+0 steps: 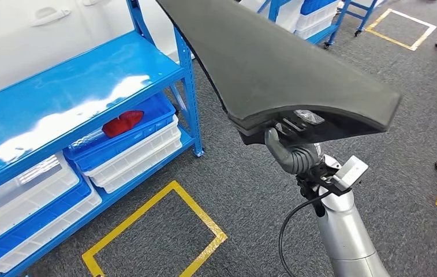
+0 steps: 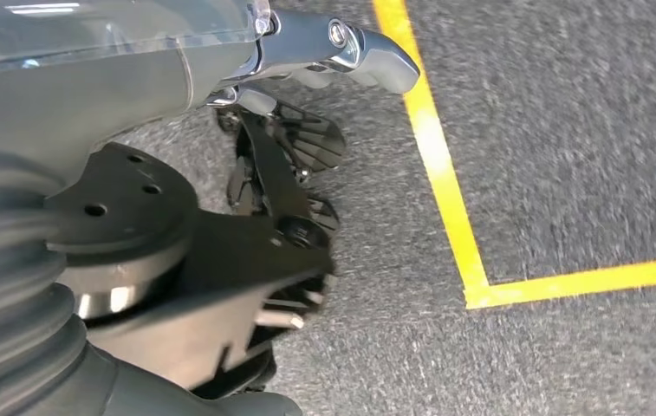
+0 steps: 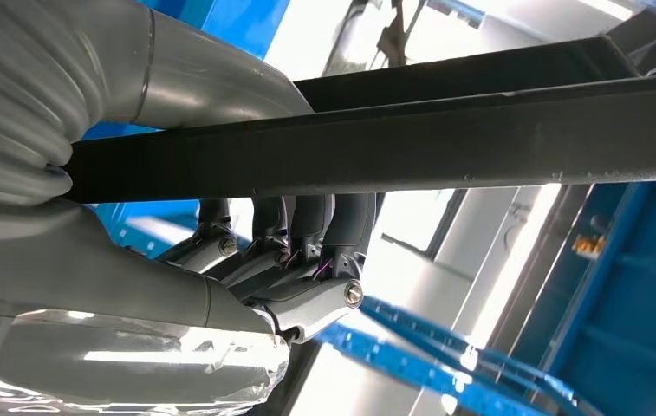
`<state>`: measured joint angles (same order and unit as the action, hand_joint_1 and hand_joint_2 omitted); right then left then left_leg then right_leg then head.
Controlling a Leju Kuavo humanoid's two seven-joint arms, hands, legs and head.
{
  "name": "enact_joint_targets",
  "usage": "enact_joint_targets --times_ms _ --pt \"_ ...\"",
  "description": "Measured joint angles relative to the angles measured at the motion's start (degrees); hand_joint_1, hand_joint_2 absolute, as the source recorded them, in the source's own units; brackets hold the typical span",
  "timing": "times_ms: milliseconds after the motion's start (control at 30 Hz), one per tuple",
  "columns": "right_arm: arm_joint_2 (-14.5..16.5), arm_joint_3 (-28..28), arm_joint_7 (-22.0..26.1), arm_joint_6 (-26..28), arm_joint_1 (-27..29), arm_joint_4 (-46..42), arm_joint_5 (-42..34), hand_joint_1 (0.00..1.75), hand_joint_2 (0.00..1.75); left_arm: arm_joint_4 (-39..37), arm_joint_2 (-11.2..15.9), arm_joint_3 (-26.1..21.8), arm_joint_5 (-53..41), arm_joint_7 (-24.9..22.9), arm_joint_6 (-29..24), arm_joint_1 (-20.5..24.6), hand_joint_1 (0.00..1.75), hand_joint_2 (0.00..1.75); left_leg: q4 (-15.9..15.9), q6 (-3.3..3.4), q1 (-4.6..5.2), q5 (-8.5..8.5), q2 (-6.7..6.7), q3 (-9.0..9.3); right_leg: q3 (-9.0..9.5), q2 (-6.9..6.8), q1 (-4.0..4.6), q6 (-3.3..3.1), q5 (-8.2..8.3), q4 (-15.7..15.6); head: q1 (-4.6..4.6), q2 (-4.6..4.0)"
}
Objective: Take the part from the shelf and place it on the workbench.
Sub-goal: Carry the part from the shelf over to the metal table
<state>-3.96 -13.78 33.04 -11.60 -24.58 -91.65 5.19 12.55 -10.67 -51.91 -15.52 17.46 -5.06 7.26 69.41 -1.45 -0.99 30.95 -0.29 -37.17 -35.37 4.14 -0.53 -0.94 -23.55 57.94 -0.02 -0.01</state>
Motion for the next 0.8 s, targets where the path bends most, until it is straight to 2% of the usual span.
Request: enact_joint_targets --times_ms 67,100,133,200,233,267,333,367,400,433,467,500,567,600,633,700,733,800 --pt "0.0 0.0 0.0 0.3 0.0 0.0 0.0 1.75 1.75 0.0 0.0 0.0 0.0 0.9 0.0 0.0 0.0 1.75 -7.6 0.34 -0.18 -3.38 -2.49 3.15 -0.2 1.47 0.02 0.38 -0.1 0.4 0.04 0.0" --pt "0.0 0.0 0.0 0.4 0.0 0.0 0.0 1.75 1.75 0.0 0.0 0.0 0.1 1.5 0.4 0.0 0.0 1.75 -9.7 0.48 -0.22 -4.03 -3.48 4.01 -0.46 2.09 -0.05 0.71 -0.07 0.6 0.06 0.0" --pt "0.0 0.0 0.0 0.4 0.0 0.0 0.0 1.75 1.75 0.0 0.0 0.0 0.2 2.0 0.9 0.1 0.0 1.75 -10.5 0.64 -0.18 -3.99 -3.94 4.28 -0.74 2.67 -0.12 1.1 0.04 0.6 0.09 0.0" --pt "0.0 0.1 0.1 0.5 0.2 0.0 0.0 1.75 1.75 0.0 0.0 0.0 0.7 2.7 2.0 0.2 0.0 1.75 -10.9 1.2 -0.08 -4.26 -2.92 4.43 -1.1 3.66 -0.36 1.91 0.35 0.4 0.07 0.01" --pt "0.0 0.3 0.1 0.5 0.4 0.0 0.0 1.75 1.75 0.0 0.0 0.0 0.9 3.0 2.5 0.2 0.0 1.75 -11.2 1.63 -0.11 -4.46 -2.25 4.58 -1.3 3.01 -0.29 2.21 0.12 0.8 0.13 0.0" --pt "0.0 0.4 0.2 0.5 0.5 -0.1 0.0 1.75 1.75 0.0 -0.1 0.0 1.2 3.1 2.8 0.2 0.0 1.75 -11.5 2.05 -0.16 -4.65 -1.52 4.73 -1.93 1.67 -0.21 2.43 -0.7 2.1 0.29 0.0" --pt "0.0 0.5 0.5 0.6 0.6 -0.2 0.0 1.75 1.75 0.0 -0.1 0.0 1.4 3.3 3.1 0.1 0.0 1.75 -11.8 2.63 -0.05 -4.75 0.02 4.91 -4.87 -1.94 -0.11 2.76 -4.02 8.3 0.62 0.0" --pt "0.0 0.5 0.5 0.6 0.7 -0.3 0.1 1.75 1.75 0.0 0.0 0.0 1.5 3.3 3.1 0.0 0.0 1.75 -11.8 2.75 0.1 -4.69 0.79 4.91 -6.83 -2.93 -0.23 2.95 -5.77 12.3 0.7 0.01" --pt "0.0 0.5 0.6 0.7 0.9 -0.3 0.2 1.75 1.75 0.0 0.0 0.0 1.5 3.3 3.0 0.0 0.0 1.75 -11.8 2.81 0.23 -4.62 1.59 4.92 -8.37 -3.41 -0.38 3.1 -6.83 15.4 0.7 0.01" --pt "0.0 0.5 0.6 0.9 1.2 -0.4 0.4 1.75 1.75 0.0 0.0 0.0 1.5 3.3 3.0 0.0 0.0 1.75 -11.8 2.82 0.33 -4.54 2.34 4.94 -8.97 -3.68 -0.53 3.21 -6.86 16.7 0.7 0.01" --pt "0.0 0.6 0.6 1.1 1.4 -0.5 0.6 1.75 1.75 0.0 0.0 0.0 1.4 3.3 3.0 0.1 0.0 1.75 -11.7 2.77 0.37 -4.45 3.08 5.0 -8.27 -3.94 -0.64 3.25 -5.79 15.5 0.7 0.01" --pt "0.0 0.7 0.5 1.3 1.6 -0.6 0.9 1.75 1.75 0.0 0.0 0.0 1.3 3.3 3.0 0.2 0.0 1.75 -11.7 2.67 0.4 -4.32 3.75 5.11 -6.43 -4.46 -0.67 3.18 -4.0 12.2 0.72 0.01" --pt "0.0 0.9 0.5 1.5 1.6 -1.0 1.1 1.75 1.75 0.0 0.0 0.0 1.1 3.2 3.0 0.6 0.0 1.75 -11.6 2.28 0.6 -3.97 4.91 5.39 -2.0 -7.2 -0.25 2.59 -1.11 3.9 0.68 0.01" --pt "0.0 0.9 0.5 1.5 1.6 -1.1 1.1 1.75 1.75 0.0 0.0 0.0 1.1 3.2 3.0 0.7 0.0 1.75 -11.6 1.99 0.73 -3.81 5.38 5.51 -0.73 -8.2 0.07 2.18 -0.54 1.4 0.63 0.01" --pt "0.0 1.0 0.5 1.5 1.6 -1.3 1.1 1.75 1.75 0.0 0.0 0.0 1.1 3.2 3.0 0.9 0.0 1.75 -11.6 1.69 0.85 -3.67 5.89 5.62 -0.29 -8.74 0.39 1.77 -0.53 0.4 0.61 0.01" --pt "0.0 1.1 0.5 1.5 1.6 -1.4 1.1 1.75 1.75 0.0 0.0 0.1 1.1 3.1 3.1 1.1 0.0 1.75 -11.8 1.04 0.93 -3.44 7.08 5.89 -0.39 -7.4 0.59 1.09 -0.44 0.2 0.55 0.01" --pt "0.0 1.2 0.6 1.5 1.5 -1.4 1.1 1.75 1.75 0.0 0.0 0.1 1.1 3.2 3.3 1.2 0.0 1.75 -11.6 0.73 0.83 -3.1 7.0 5.99 -0.27 -6.71 0.5 0.76 -0.29 -0.1 0.53 0.01" --pt "0.1 1.2 1.1 1.4 1.1 -1.2 0.9 1.75 1.75 0.0 0.0 0.2 1.0 3.3 3.7 1.4 0.0 1.75 -8.2 0.27 0.59 -0.83 4.59 4.79 0.09 -5.31 0.21 0.08 0.09 -0.7 0.38 0.0"
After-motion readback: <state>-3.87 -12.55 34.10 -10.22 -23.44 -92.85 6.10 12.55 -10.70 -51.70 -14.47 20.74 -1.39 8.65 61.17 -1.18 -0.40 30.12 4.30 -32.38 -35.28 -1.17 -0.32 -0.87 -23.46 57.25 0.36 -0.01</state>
